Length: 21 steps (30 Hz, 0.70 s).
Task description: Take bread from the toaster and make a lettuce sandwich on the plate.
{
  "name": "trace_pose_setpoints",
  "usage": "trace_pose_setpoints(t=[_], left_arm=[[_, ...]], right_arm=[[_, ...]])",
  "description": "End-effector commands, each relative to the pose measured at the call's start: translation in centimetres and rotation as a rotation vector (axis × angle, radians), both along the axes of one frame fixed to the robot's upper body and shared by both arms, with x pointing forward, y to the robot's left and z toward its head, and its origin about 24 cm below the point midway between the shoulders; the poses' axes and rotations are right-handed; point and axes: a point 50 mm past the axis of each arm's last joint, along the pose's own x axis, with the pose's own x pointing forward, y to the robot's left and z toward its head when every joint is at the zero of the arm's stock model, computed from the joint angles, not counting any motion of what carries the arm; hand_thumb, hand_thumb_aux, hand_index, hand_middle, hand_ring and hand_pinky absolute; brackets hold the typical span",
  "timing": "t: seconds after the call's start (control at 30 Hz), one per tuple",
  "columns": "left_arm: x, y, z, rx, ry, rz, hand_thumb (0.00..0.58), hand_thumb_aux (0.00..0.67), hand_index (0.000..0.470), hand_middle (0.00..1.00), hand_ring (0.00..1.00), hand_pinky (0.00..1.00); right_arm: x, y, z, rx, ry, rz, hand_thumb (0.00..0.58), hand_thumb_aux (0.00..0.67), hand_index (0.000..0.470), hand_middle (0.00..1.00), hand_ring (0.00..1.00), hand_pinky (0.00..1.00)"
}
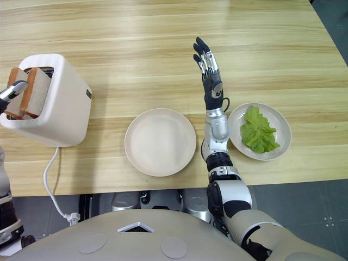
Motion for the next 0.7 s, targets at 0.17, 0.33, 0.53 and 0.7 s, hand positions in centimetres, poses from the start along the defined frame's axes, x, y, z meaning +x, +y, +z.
trace_pose_setpoints(t=[0.17, 0.33, 0.53, 0.7], left_arm=[[-0.6, 1.9, -1.7, -0.067, 0.041, 0.099, 0.000, 0.000, 0.000, 0.00, 0.00, 0.00], [-0.3, 2.2, -3.2, -0.118, 0.078, 0.114, 0.000, 0.000, 0.000, 0.00, 0.00, 0.00], [-0.3, 3.1, -3.3, -0.180, 0.030, 0.165, 0.000, 0.000, 0.000, 0.00, 0.00, 0.00], [-0.1, 3.3, -4.1, -0.234, 0.040, 0.175, 0.058, 0.034, 0.023, 0.00, 0.00, 0.00]], right_arm=[[0.2, 0.1, -0.2, -0.006, 0.013, 0.002, 0.000, 0.000, 0.000, 0.00, 0.00, 0.00], [0.1, 0.0, -0.3, -0.010, 0.010, -0.002, 0.000, 0.000, 0.000, 0.00, 0.00, 0.00], [-0.1, -0.4, -0.3, -0.018, 0.003, -0.014, 0.000, 0.000, 0.000, 0.00, 0.00, 0.00], [-0.3, -0.5, -0.4, -0.025, -0.003, -0.020, 0.000, 0.000, 0.000, 0.00, 0.00, 0.00]])
